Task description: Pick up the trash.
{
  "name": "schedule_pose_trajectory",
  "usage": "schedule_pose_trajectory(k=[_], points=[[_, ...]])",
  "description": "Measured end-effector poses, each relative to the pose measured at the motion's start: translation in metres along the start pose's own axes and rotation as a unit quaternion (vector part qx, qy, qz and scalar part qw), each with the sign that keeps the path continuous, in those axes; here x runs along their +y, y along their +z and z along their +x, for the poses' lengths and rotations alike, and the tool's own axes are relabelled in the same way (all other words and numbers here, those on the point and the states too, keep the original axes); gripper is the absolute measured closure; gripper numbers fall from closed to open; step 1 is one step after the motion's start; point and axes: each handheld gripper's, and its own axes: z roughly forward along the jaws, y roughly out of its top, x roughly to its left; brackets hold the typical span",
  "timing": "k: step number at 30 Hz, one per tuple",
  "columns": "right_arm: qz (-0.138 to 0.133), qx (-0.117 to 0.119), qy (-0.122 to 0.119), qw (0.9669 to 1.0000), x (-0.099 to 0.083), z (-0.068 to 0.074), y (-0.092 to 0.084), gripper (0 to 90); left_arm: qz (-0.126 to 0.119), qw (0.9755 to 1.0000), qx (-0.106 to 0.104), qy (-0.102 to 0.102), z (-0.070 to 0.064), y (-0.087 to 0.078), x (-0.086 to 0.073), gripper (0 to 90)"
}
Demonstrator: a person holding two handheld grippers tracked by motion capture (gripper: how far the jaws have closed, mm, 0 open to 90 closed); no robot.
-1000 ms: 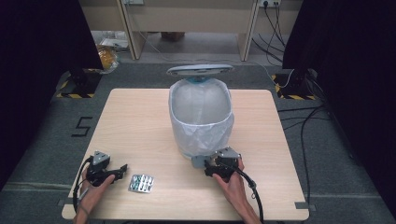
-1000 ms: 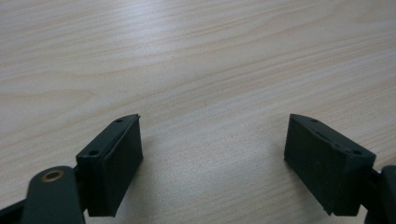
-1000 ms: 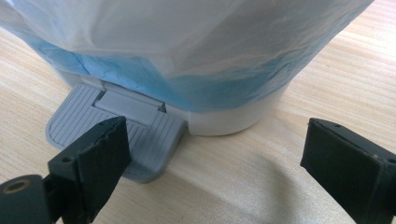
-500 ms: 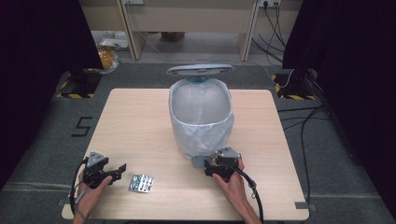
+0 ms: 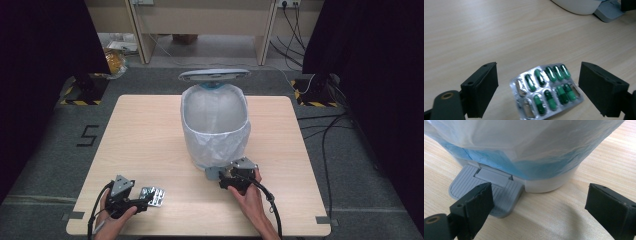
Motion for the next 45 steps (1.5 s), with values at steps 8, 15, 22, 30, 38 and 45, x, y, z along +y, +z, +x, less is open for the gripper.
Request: schedule_pose_trajectory(k=[8, 15, 22, 30, 38, 45], points=[[0.001, 0.002, 0.001, 1.0, 0.0, -0.001, 0.0, 7.9, 0.034, 0.9991, 0.023, 0.01, -0.025, 0.018, -0.012, 14.9], [0.001, 0.002, 0.001, 1.0, 0.0, -0.001, 0.0, 7.9, 0.044, 0.9982, 0.032, 0.024, -0.031, 0.028, -0.013, 11.6], [0.001, 0.004, 0.0, 1.0, 0.0, -0.001, 0.0, 7.9, 0.039, 0.9984, 0.003, 0.042, -0.025, 0.044, -0.003, 7.3], [0.001, 0.004, -0.001, 1.0, 0.0, -0.001, 0.0, 7.9, 0.045, 0.9974, 0.008, 0.055, -0.026, 0.047, 0.005, 15.3], [0.003, 0.007, 0.0, 1.0, 0.0, -0.002, 0.0, 7.9, 0.046, 0.9979, 0.012, 0.045, -0.029, 0.047, 0.003, 14.2], [0.003, 0.008, 0.001, 1.0, 0.0, -0.002, 0.001, 7.9, 0.036, 0.9974, 0.007, 0.062, -0.03, 0.047, 0.004, 22.2]])
